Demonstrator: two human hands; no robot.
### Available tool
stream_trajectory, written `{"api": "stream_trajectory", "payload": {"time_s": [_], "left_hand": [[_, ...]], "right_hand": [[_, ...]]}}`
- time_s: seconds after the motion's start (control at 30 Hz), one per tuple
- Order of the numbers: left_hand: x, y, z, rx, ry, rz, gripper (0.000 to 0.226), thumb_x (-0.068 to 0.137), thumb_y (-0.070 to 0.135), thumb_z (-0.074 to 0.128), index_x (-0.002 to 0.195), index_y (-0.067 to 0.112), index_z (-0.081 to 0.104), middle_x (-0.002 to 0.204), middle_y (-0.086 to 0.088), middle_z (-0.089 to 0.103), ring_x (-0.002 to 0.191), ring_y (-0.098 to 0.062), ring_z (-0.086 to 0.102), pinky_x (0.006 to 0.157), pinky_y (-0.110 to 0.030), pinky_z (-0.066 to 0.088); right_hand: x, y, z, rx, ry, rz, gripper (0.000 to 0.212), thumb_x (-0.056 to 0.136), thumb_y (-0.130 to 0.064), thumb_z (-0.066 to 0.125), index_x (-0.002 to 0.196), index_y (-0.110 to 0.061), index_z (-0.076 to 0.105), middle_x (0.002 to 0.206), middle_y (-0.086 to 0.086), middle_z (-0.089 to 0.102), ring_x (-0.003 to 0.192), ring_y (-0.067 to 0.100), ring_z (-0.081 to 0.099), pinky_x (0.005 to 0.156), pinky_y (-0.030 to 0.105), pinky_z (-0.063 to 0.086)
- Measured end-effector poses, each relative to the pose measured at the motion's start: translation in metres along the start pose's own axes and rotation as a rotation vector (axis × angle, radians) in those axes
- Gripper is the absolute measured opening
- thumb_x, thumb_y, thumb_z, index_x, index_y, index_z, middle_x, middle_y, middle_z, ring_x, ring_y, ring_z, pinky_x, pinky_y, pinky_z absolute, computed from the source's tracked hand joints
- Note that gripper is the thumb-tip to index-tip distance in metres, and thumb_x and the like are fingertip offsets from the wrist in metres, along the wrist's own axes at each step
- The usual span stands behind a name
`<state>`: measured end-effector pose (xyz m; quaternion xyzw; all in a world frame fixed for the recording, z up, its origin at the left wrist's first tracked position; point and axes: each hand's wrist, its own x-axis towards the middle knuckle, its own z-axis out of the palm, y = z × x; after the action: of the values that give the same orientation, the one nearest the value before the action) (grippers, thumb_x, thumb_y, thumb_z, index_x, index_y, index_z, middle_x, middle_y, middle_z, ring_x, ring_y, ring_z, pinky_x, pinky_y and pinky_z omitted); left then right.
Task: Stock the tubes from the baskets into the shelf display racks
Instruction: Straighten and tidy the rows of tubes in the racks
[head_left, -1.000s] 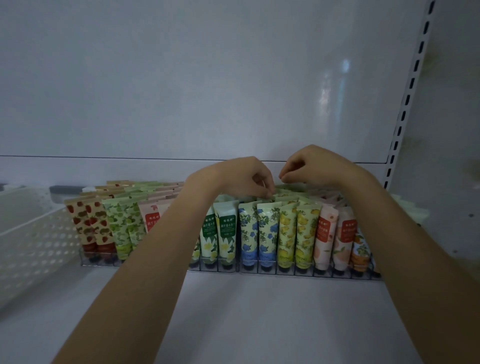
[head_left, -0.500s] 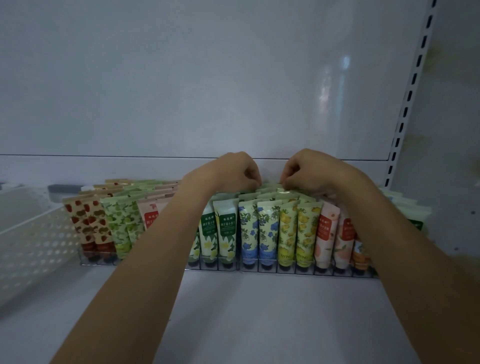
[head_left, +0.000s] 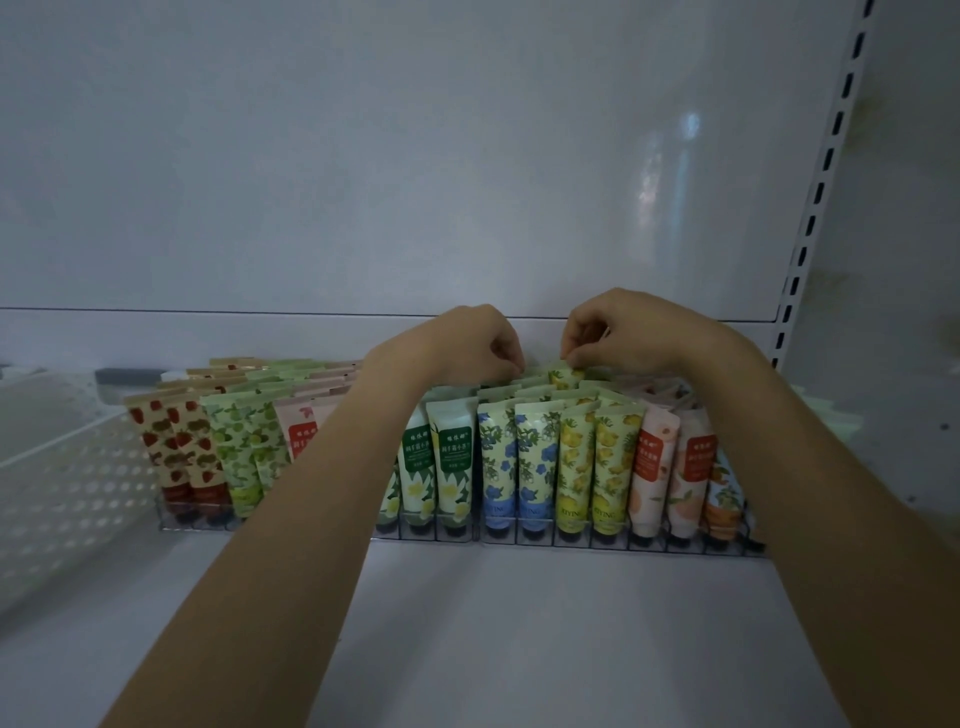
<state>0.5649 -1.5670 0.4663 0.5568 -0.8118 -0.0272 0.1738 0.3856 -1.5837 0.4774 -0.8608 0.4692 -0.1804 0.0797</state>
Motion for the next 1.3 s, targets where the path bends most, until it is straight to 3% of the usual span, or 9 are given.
{"api": "stream_trajectory", "payload": {"time_s": [0.17,0.23,0.37,0.5,0.73,0.87,1.17,1.3], "left_hand": [[0.001,0.000,0.001,-0.011,0.000,0.002,0.016,0.088,0.018,0.058,0.100,0.015,0.069,0.086,0.008,0.059,0.084,-0.008,0.055,0.072,-0.020,0.039],[0.002,-0.001,0.001,-0.004,0.028,0.004,0.016,0.089,0.017,0.057,0.100,0.015,0.069,0.088,0.007,0.059,0.081,-0.008,0.054,0.071,-0.019,0.038],[0.003,-0.005,0.001,0.029,0.140,-0.012,0.024,0.092,0.008,0.048,0.106,0.013,0.067,0.105,-0.001,0.064,0.079,-0.007,0.051,0.075,-0.017,0.037],[0.006,-0.006,0.004,0.035,0.161,-0.029,0.029,0.093,0.005,0.044,0.108,0.014,0.067,0.116,-0.004,0.064,0.091,-0.011,0.053,0.078,-0.018,0.038],[0.005,-0.005,0.009,0.054,0.087,-0.023,0.029,0.091,0.004,0.045,0.102,0.016,0.069,0.110,-0.003,0.066,0.067,-0.002,0.045,0.069,-0.017,0.035],[0.006,-0.004,0.009,0.058,0.085,-0.024,0.029,0.091,0.005,0.046,0.103,0.016,0.069,0.111,-0.003,0.066,0.064,-0.001,0.045,0.068,-0.017,0.034],[0.004,-0.002,0.007,0.054,0.048,-0.034,0.026,0.092,0.008,0.046,0.105,0.014,0.068,0.111,-0.003,0.067,0.071,-0.006,0.050,0.071,-0.019,0.037],[0.004,-0.001,0.007,0.061,0.046,-0.035,0.025,0.093,0.009,0.047,0.107,0.013,0.068,0.112,-0.002,0.066,0.075,-0.007,0.050,0.072,-0.019,0.037]], "right_hand": [[0.001,0.002,0.004,-0.006,-0.042,0.053,0.016,0.085,-0.018,0.064,0.072,-0.028,0.064,0.079,-0.013,0.061,0.074,0.003,0.054,0.060,0.020,0.039],[0.001,0.004,0.002,0.046,0.046,0.055,0.014,0.085,-0.018,0.063,0.074,-0.026,0.064,0.080,-0.012,0.061,0.074,0.003,0.054,0.061,0.020,0.039],[0.005,0.007,0.000,0.084,0.254,0.064,0.013,0.088,-0.014,0.060,0.094,-0.018,0.070,0.090,-0.006,0.060,0.085,0.009,0.052,0.076,0.023,0.036],[0.006,0.006,0.011,0.063,0.193,0.081,0.014,0.086,-0.013,0.062,0.095,-0.018,0.072,0.098,-0.002,0.066,0.087,0.010,0.056,0.079,0.025,0.043],[0.008,0.001,0.022,0.043,0.177,0.115,0.011,0.084,-0.015,0.064,0.091,-0.016,0.073,0.098,0.002,0.069,0.090,0.016,0.061,0.085,0.035,0.051],[0.009,0.000,0.025,0.034,0.195,0.114,0.011,0.084,-0.014,0.064,0.091,-0.014,0.073,0.097,0.002,0.069,0.090,0.017,0.061,0.085,0.036,0.052],[-0.001,0.020,-0.005,0.075,0.043,0.159,0.016,0.081,-0.013,0.068,0.074,-0.028,0.067,0.088,-0.004,0.066,0.083,0.011,0.058,0.070,0.026,0.041],[0.002,0.021,0.001,0.067,-0.002,0.180,0.018,0.082,-0.008,0.065,0.076,-0.025,0.068,0.088,-0.001,0.066,0.080,0.012,0.058,0.062,0.023,0.043]]}}
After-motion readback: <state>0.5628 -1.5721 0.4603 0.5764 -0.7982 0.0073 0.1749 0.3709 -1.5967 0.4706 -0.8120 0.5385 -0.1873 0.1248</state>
